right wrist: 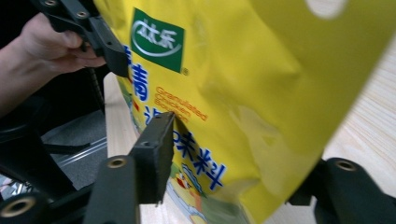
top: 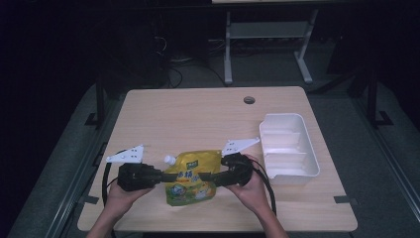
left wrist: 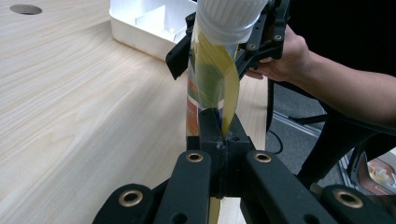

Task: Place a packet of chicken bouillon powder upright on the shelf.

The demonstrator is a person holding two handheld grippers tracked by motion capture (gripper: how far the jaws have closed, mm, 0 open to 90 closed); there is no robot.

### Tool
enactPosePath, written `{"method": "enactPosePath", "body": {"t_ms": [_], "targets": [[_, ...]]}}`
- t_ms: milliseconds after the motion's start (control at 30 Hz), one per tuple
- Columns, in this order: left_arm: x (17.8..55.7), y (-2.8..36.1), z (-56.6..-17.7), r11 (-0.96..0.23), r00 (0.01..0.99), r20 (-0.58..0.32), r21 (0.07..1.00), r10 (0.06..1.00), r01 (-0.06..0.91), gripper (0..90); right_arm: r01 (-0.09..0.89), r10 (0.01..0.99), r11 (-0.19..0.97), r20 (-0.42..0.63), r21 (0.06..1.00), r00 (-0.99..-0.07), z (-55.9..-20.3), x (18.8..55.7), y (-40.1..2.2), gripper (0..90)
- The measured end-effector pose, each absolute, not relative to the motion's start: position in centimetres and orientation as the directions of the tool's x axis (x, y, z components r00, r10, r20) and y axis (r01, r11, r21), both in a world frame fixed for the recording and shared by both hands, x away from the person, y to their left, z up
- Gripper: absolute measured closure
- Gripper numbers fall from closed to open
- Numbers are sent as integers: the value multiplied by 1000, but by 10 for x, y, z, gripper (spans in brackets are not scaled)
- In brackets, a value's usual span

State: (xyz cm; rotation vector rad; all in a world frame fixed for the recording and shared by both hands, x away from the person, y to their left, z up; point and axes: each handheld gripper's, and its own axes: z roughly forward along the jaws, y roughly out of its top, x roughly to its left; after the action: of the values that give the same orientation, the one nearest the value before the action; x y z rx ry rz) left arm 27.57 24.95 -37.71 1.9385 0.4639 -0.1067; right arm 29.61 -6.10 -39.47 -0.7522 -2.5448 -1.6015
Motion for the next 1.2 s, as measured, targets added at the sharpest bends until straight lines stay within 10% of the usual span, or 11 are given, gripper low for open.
{"method": "enactPosePath", "body": {"t_ms": [733,1200], "targets": [[281,260,-382,-296,898,-301,869,322,397,895,377,287,363,283,852,-915,-385,287,-58,869],[286,269,-386,-285,880,-301,864,368,415,766,392,276,356,306,848,-911,-380,287,-61,893]]}}
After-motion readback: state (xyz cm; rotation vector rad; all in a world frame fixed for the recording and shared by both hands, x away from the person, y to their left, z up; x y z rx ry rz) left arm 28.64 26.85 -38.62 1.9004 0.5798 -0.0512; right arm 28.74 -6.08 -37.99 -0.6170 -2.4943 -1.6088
